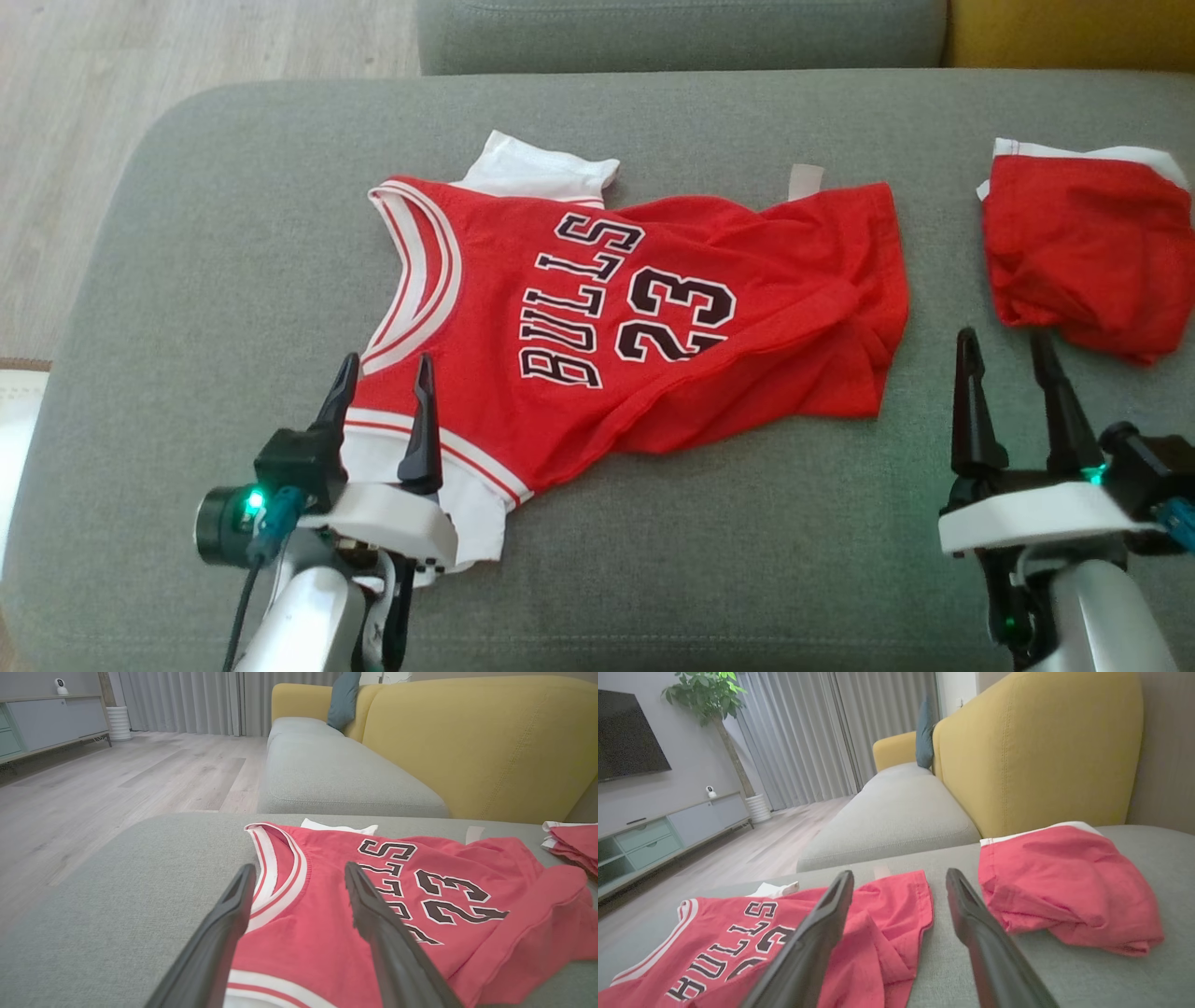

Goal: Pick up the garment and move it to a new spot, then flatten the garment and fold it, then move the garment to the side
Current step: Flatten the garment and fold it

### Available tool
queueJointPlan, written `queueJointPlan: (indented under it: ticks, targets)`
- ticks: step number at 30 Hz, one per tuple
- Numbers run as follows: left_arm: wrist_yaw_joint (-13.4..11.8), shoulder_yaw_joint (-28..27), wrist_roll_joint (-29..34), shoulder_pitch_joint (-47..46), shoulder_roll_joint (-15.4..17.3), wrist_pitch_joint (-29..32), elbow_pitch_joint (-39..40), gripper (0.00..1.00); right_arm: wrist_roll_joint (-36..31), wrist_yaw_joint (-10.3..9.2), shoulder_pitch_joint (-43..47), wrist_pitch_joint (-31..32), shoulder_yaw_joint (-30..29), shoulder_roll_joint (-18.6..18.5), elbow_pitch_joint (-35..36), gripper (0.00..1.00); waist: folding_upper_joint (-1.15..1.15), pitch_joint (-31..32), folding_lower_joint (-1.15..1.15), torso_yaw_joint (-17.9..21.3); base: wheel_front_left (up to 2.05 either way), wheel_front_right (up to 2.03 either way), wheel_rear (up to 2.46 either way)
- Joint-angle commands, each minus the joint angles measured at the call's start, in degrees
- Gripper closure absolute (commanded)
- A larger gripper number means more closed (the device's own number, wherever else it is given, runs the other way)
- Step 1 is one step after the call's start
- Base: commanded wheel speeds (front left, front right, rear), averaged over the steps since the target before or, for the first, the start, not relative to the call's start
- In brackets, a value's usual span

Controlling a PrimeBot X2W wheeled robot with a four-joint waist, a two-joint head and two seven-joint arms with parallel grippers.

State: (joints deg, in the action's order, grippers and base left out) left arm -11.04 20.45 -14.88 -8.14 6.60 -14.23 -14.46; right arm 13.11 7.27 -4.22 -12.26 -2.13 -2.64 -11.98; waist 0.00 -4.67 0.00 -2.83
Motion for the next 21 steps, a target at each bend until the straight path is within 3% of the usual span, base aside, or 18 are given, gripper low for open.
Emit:
queueJointPlan:
  ticks: [1,10,21]
  targets:
    - [0.31,-2.0,-0.27,-1.69,0.07,-0.73,1.36,0.0,0.24,0.22,-0.88,0.63,1.08,-0.23,1.09,0.0,0.0,-0.25,0.0,-0.06,0.0,0.0,0.0]
    - [1.01,-1.59,-0.03,-2.01,-0.44,-0.75,0.21,0.0,1.44,0.22,-2.72,2.99,3.56,-0.23,-0.8,0.0,0.0,-0.82,0.0,-0.43,0.0,0.0,0.0]
    - [2.17,-0.77,0.4,-3.58,-1.15,-0.76,-0.67,0.0,6.94,0.22,-12.53,7.82,6.75,-0.23,-12.24,0.0,0.0,-3.74,0.0,-3.32,0.0,0.0,0.0]
